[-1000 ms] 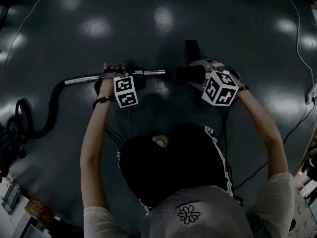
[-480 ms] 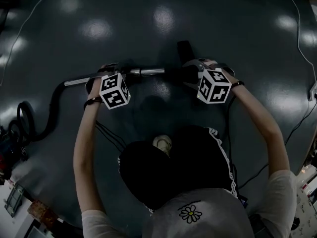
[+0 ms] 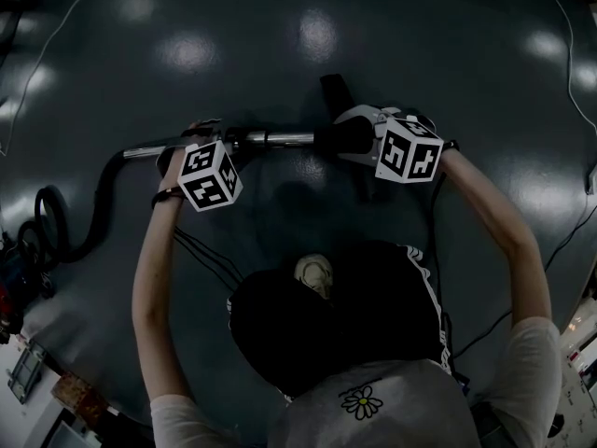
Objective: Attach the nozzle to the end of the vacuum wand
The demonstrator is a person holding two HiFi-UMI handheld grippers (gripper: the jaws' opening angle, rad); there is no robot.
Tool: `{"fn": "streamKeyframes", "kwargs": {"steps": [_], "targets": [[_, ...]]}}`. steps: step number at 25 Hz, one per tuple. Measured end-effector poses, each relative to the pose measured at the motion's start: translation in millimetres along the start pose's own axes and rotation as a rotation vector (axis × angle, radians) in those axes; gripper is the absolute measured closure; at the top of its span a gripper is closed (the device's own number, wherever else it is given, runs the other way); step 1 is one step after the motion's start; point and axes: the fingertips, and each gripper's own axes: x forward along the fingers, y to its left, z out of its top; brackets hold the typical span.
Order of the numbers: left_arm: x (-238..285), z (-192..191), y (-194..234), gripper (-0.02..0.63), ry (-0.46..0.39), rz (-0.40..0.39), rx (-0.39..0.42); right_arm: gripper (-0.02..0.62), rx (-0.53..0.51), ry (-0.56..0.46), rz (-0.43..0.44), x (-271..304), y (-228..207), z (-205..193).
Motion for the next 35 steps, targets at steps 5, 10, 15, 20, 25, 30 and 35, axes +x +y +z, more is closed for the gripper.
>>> {"fn": "streamKeyframes", "kwargs": {"steps": [5,10,15,20,25,30,35], "targets": [[-4,4,1,0.410,0.000,0.016,-0.006,0.402,-0.030,0.002,-0.006,-2,-2,17],[-7,10,4,0.402,-0.044,0.050,-0.011,0.403,-0.034,-0.032,-0.063,-3,-3,23],[23,-53,12,0.456,0.198,0.241,0.152,0.403,-0.015,-0.043,-0.037,-2,5,34],[22,-33,11,0.520,0.082,0.277,0.057,0.403,-0.031,0.002,-0.041,-16,7,27],[35,-5,1,0.522,0.073,0.243,0.060,0.389,-0.183,0.238,-0.131,-16,14,6],[41,7,-1,0.521,0.039,0.219,0.034,0.408,-0.041,0.180,-0.153,-16,8,2],[46,5,5,0.401,0.008,0.217,-0.030,0.397,0.053,0.245,-0.171,-6,-2,-21]]}}
